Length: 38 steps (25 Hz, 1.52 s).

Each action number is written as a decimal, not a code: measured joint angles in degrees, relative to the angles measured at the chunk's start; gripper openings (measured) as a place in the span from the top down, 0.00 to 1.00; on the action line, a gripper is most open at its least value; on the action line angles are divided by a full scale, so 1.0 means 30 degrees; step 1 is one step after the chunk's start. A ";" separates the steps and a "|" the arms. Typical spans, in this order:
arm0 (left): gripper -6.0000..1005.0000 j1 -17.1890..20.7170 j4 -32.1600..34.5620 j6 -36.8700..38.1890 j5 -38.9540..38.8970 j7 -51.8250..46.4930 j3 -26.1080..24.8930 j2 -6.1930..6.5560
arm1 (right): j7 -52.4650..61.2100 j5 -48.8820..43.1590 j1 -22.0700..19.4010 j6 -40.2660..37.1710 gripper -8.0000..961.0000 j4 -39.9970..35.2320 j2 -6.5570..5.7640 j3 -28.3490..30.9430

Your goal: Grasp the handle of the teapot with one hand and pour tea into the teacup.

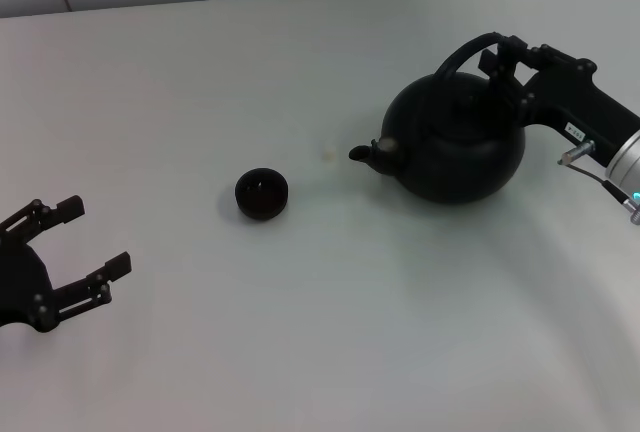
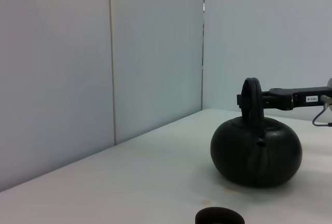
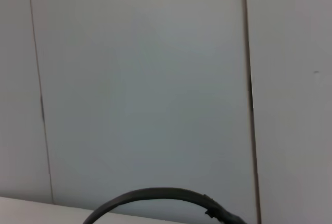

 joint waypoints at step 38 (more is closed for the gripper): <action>0.14 -0.0424 -0.0096 0.0172 0.0152 -0.0024 0.0848 0.0141 | 0.4053 -0.5747 -0.3943 -0.8756 0.20 -0.2764 -0.1726 0.1567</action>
